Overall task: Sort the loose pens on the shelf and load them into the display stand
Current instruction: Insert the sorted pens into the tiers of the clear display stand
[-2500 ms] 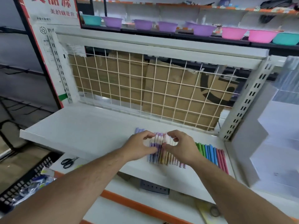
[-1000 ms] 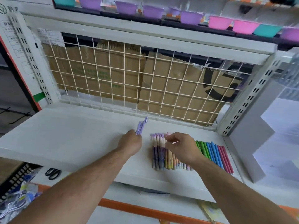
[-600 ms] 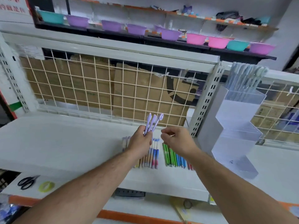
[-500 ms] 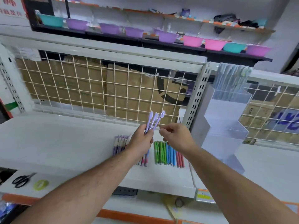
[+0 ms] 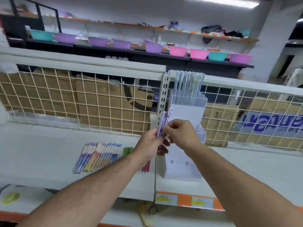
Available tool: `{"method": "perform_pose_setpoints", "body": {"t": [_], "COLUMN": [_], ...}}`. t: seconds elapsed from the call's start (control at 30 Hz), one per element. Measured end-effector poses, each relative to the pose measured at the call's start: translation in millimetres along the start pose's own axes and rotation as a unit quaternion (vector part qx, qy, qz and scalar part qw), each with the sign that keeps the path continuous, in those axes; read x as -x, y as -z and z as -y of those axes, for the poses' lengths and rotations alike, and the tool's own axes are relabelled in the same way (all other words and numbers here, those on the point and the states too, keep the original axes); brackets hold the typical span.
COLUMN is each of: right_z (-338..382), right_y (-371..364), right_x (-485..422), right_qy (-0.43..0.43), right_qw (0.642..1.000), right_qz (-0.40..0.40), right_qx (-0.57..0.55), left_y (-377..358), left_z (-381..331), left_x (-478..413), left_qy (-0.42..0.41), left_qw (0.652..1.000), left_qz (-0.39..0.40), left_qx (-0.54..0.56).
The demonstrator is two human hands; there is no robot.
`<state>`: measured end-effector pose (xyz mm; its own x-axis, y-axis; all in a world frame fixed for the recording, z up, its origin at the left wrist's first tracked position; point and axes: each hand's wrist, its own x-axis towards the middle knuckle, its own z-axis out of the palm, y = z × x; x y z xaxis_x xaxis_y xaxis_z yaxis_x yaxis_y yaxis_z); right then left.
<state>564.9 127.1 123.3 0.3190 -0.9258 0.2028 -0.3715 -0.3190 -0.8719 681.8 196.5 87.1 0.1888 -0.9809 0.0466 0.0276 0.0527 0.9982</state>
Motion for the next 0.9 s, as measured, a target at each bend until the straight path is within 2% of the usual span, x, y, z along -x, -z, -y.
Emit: {"method": "perform_pose_setpoints", "body": {"t": [0.3,0.47,0.9], "right_z": [-2,-3,-9], "right_y": [38,51,78], "right_x": [-43,-63,-99], "right_qy": [-0.012,-0.011,0.015], "right_qw": [0.999,0.997,0.998], "right_qz": [-0.050,-0.075,-0.057], "right_qx": [0.001,0.004,0.013], "left_y": [-21,-31,-60], "left_z": [-20,-22,-30], "left_x": [-62,-93,-136], "left_qy": [-0.010,-0.017,-0.030], "left_qw": [0.995,0.994,0.997], "left_qz": [0.087,0.106,0.071], "left_qx": [-0.041,-0.017,0.019]}}
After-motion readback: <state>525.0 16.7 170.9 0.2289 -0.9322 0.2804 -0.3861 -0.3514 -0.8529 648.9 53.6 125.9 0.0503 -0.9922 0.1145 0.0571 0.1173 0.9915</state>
